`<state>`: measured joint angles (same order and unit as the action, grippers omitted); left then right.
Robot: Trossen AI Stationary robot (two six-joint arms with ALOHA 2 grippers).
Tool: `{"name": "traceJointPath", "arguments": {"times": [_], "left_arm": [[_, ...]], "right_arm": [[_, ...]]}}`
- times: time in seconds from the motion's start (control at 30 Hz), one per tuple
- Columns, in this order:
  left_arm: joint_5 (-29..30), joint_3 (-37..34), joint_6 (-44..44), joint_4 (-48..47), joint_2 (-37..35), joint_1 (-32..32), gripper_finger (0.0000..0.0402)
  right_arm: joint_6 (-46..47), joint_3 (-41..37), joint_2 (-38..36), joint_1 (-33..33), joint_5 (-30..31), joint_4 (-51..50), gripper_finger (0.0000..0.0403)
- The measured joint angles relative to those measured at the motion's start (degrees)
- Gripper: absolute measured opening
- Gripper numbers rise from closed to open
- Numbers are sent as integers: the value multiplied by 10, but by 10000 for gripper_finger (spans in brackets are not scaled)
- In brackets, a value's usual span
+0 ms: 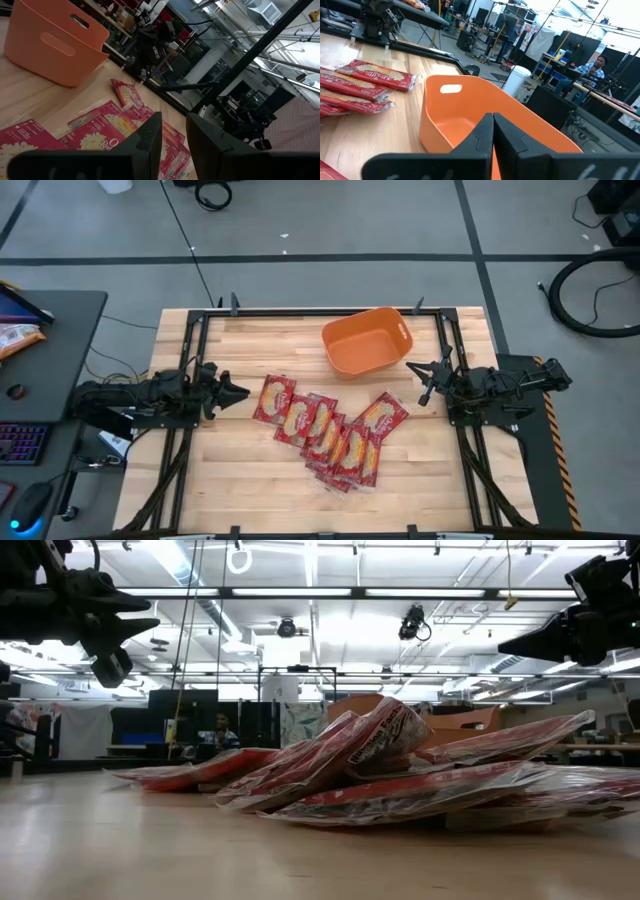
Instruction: Sort popcorn bags into baskets
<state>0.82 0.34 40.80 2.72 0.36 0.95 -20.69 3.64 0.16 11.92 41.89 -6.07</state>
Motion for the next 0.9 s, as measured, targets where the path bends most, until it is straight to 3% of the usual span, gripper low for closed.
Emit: {"name": "traceJointPath", "arguments": {"times": [0.53,0.73,0.9], "left_arm": [[5,0,-2,1,0,0,94],[136,0,-7,9,2,0,94],[206,0,-88,16,33,-2,94]], "right_arm": [[0,0,0,0,0,0,16],[0,0,0,0,0,0,16],[0,0,0,0,0,0,16]]}}
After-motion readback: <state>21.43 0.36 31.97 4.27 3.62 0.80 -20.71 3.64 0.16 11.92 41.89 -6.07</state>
